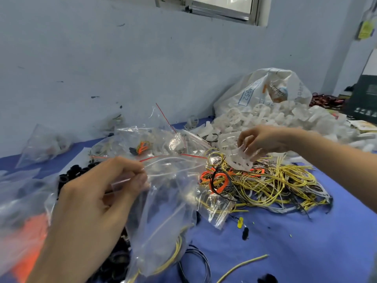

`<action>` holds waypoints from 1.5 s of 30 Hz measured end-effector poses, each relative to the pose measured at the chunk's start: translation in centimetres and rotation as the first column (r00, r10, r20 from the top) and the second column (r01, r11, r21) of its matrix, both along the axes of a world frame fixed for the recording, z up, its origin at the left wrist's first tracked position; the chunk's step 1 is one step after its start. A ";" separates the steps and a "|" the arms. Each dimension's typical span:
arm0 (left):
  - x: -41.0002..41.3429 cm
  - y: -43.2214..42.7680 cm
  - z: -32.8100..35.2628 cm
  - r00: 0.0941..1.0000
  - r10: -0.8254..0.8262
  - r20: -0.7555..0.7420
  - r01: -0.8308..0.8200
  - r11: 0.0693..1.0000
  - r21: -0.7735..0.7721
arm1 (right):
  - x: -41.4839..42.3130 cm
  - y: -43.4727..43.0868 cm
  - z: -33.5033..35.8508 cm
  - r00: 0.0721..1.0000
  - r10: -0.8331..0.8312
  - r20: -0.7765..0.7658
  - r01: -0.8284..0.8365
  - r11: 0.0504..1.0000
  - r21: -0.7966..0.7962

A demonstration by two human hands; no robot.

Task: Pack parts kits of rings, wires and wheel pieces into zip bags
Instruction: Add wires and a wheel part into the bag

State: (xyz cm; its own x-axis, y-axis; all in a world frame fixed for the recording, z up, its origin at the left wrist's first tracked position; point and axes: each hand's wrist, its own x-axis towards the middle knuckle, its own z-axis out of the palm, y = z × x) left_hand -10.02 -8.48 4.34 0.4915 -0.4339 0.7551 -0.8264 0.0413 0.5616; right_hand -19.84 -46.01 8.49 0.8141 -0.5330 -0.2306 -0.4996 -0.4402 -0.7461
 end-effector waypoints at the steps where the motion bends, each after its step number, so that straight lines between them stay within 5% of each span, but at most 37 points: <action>1: 0.0 0.0 -0.1 1.000 -0.003 -0.011 0.003 1.000 0.004 | -0.2 0.4 -0.7 0.999 0.029 -0.044 -0.030 0.999 -0.024; 5: -0.3 -0.4 -0.1 0.999 -0.046 -0.027 0.046 0.999 -0.003 | -0.3 1.4 -3.6 0.998 0.058 0.011 -0.049 0.923 -0.383; 8: -0.5 -0.6 0.0 0.999 -0.044 0.018 0.044 0.999 0.003 | -0.7 1.7 -4.5 0.961 0.241 0.138 -0.029 0.579 -0.815; 11: -0.6 -0.4 0.3 0.998 -0.023 0.055 0.021 0.999 0.029 | -1.1 2.5 -5.1 0.897 0.421 0.137 0.060 0.193 -0.979; 13: -0.6 0.0 0.5 0.996 -0.006 0.093 -0.001 0.997 0.071 | -1.0 3.6 -5.0 0.850 0.424 0.312 0.210 0.270 -0.940; 15: -0.5 0.4 0.6 0.995 0.004 0.100 -0.015 0.994 0.108 | -0.8 5.5 -3.6 0.721 0.261 0.642 0.403 0.596 -0.695; 17: -0.5 0.6 0.7 0.996 0.012 0.088 -0.023 0.992 0.125 | -0.6 8.4 -1.1 0.564 0.012 0.826 0.297 0.930 -0.217; 18: -0.5 0.6 0.8 0.997 0.012 0.082 -0.022 0.992 0.123 | -0.5 10.1 0.1 0.498 -0.066 0.865 0.111 0.994 0.012; 20: -0.8 0.6 0.9 0.997 0.002 0.074 -0.011 0.993 0.117 | -0.4 13.3 2.0 0.430 -0.067 0.900 -0.216 0.961 0.175; 23: -1.3 0.5 1.1 0.997 -0.038 0.071 0.030 0.992 0.119 | 0.3 17.9 3.1 0.401 0.208 0.892 -0.386 0.922 -0.041; 28: -1.2 0.9 1.2 0.999 -0.047 0.018 0.045 0.993 0.112 | 1.0 19.8 3.4 0.438 0.429 0.790 -0.376 0.886 -0.272; 33: -0.9 0.9 1.2 0.997 -0.083 -0.007 0.083 0.993 0.082 | 0.6 19.0 3.5 0.444 0.405 0.799 -0.457 0.870 -0.187; 37: -1.0 0.5 1.2 0.992 -0.125 0.018 0.123 0.988 0.088 | 0.3 18.6 4.3 0.458 0.480 0.748 -0.458 0.849 -0.265; 45: -1.1 0.7 1.3 0.993 -0.115 0.008 0.114 0.990 0.089 | 0.9 17.5 3.8 0.647 0.575 0.500 -0.566 0.802 -0.191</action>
